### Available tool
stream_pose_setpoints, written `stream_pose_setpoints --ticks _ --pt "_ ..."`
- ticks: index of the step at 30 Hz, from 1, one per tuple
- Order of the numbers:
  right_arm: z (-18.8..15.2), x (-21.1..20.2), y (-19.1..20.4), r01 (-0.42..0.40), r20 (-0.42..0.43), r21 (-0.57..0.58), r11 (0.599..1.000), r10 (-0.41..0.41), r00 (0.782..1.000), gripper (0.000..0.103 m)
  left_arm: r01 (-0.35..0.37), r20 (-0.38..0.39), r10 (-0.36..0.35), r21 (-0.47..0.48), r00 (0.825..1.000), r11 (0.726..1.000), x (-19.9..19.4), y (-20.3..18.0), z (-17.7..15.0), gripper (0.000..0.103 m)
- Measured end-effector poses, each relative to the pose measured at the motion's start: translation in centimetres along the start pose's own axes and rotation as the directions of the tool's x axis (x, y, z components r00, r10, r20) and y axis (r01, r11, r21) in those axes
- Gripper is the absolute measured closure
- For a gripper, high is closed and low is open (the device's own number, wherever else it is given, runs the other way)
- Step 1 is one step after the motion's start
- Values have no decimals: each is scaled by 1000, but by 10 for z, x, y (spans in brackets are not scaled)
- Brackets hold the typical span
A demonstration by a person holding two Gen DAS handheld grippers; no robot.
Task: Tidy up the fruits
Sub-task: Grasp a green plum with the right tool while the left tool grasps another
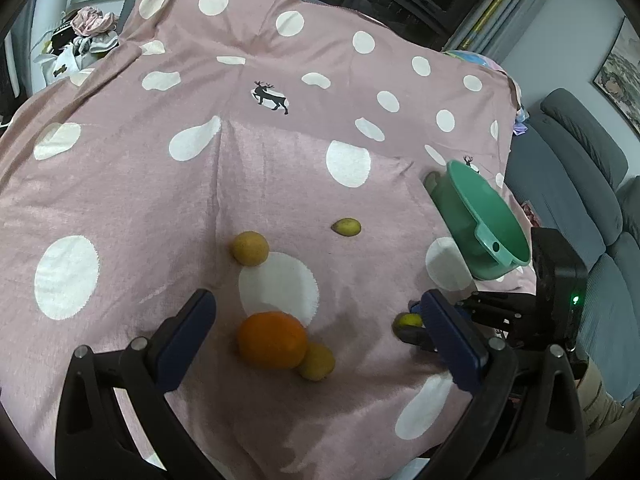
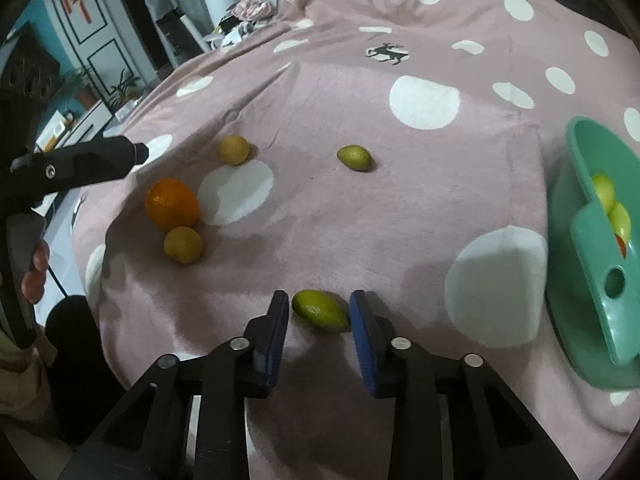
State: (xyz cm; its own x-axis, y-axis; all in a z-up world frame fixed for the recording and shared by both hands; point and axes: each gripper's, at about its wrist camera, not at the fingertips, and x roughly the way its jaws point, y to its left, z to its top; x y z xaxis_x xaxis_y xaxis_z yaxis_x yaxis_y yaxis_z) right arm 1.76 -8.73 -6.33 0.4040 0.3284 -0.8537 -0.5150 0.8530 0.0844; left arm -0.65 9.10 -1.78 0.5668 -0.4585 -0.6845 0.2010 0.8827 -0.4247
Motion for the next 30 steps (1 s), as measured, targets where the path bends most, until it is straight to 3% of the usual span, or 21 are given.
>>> stream_pose_setpoints --ticks 4,8,13,17,23,26,30 --pt "1 2 2 19 7 -32 999 -19 1000 81 -3 -8 3 -5 1000 1000 2 2 0 1" --pt "0 1 -3 5 29 -1 1000 -5 1000 81 -3 -16 3 -2 1000 1000 4 1 1 1" --pt "-5 -6 -17 -70 80 102 992 62 995 82 -14 -32 14 16 999 1000 10 -3 2 1" --pt "-11 -22 -23 -130 152 141 981 108 982 81 -24 -42 26 61 999 998 19 -15 8 1" --pt "-16 -30 -33 -147 193 175 973 113 975 81 -33 -63 42 147 997 989 45 -38 21 2" --pt "-19 -32 -35 -168 208 179 969 130 969 81 -51 -75 67 203 995 978 62 -47 28 6" --pt "-22 -33 -37 -199 228 183 963 155 961 81 -75 -106 108 275 988 959 88 -53 37 19"
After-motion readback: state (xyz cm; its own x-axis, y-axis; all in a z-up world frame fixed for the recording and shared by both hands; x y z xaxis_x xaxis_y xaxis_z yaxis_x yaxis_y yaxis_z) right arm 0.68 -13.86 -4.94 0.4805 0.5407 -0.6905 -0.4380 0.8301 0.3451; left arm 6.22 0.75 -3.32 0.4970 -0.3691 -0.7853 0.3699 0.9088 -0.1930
